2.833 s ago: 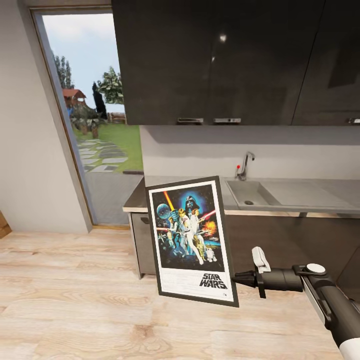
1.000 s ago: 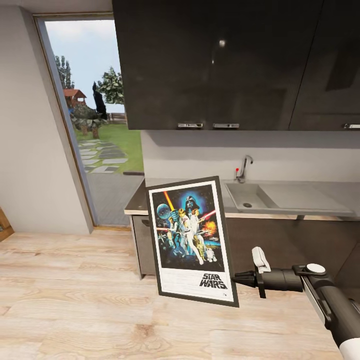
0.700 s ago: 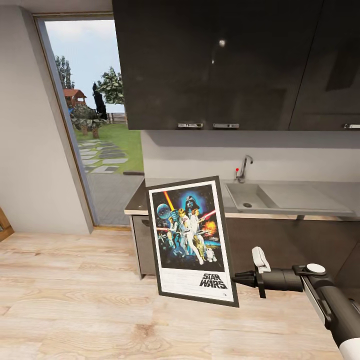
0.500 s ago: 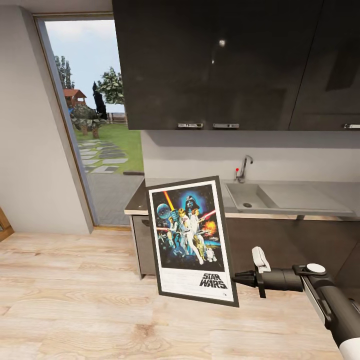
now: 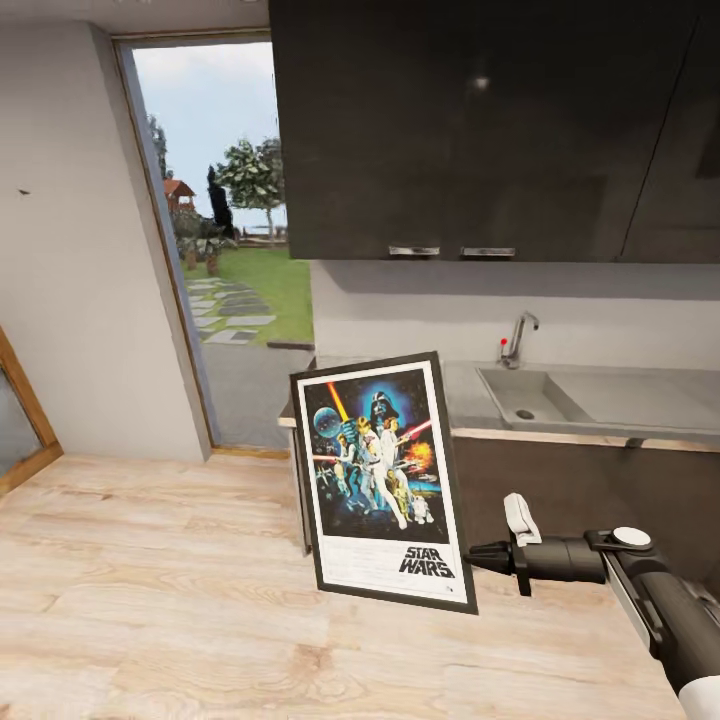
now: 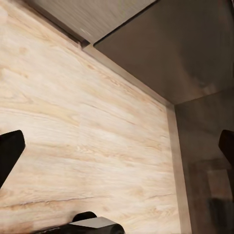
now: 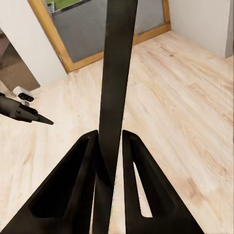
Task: Pick up the poster from the kitchen countertop and hang it on one of the wall nails in the kitchen.
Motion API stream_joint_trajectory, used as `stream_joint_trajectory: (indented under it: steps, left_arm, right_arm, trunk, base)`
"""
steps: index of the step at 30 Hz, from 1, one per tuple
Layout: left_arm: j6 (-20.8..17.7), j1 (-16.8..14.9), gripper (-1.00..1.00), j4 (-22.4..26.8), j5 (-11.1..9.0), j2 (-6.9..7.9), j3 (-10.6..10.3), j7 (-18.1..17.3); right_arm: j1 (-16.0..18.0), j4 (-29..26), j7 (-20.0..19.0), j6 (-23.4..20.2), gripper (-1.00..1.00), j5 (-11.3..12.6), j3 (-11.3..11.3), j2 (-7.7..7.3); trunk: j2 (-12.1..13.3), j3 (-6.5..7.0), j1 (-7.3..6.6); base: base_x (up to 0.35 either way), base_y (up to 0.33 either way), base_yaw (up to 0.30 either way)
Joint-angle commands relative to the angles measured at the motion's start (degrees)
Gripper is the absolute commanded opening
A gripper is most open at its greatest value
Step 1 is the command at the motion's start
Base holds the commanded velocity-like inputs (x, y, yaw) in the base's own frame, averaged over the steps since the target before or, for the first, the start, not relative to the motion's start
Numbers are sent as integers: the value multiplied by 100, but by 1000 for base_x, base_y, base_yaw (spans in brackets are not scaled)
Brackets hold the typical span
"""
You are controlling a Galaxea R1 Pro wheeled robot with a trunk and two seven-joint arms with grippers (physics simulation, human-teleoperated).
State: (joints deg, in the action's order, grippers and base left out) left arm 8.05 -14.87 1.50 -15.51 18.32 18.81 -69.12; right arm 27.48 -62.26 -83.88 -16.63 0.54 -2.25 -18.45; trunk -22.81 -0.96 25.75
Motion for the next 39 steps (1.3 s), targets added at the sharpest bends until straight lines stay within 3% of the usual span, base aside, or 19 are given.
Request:
stream_joint_trajectory:
  steps: [1,18,39]
  left_arm:
    - [54,-7,100,-9,22,0,17,-5]
    - [48,-7,100,-9,21,-1,17,-4]
    - [47,-7,100,-9,20,-2,17,3]
  right_arm:
    - [3,-4,-32,-77,-100,8,-4,-1]
    - [4,-5,-24,-77,-100,8,-4,-1]
    - [4,-5,-23,-76,-100,8,-4,6]
  trunk:
    - [-11,-10,4]
    - [-11,-10,4]
    - [-11,-10,4]
  base:
    - [0,285,272]
    - [23,293,287]
    - [137,305,287]
